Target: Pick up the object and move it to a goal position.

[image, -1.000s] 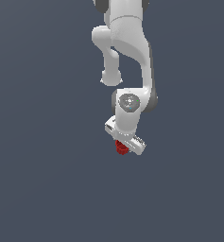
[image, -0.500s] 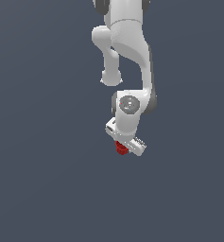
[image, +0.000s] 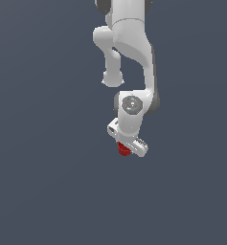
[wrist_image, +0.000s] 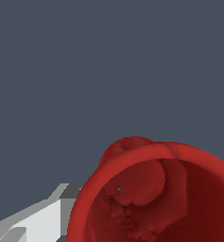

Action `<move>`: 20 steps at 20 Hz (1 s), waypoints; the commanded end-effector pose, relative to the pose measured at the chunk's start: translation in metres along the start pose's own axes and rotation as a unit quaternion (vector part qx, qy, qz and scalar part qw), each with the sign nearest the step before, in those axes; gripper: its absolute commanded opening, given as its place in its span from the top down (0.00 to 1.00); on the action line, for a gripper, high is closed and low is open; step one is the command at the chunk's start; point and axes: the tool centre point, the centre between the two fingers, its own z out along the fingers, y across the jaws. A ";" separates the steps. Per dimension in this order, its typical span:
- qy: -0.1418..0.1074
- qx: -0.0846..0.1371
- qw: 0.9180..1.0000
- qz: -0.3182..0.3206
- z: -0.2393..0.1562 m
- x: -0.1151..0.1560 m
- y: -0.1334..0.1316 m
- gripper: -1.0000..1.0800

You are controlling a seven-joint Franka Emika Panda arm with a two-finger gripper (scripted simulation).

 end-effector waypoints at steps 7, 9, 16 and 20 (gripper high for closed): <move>0.001 0.001 1.000 -0.001 -0.030 -0.034 -0.016 1.00; 0.001 0.001 1.000 -0.001 -0.042 -0.048 -0.023 1.00; 0.001 0.000 1.000 0.000 -0.095 -0.109 -0.051 1.00; 0.001 0.000 1.000 0.000 -0.122 -0.140 -0.066 1.00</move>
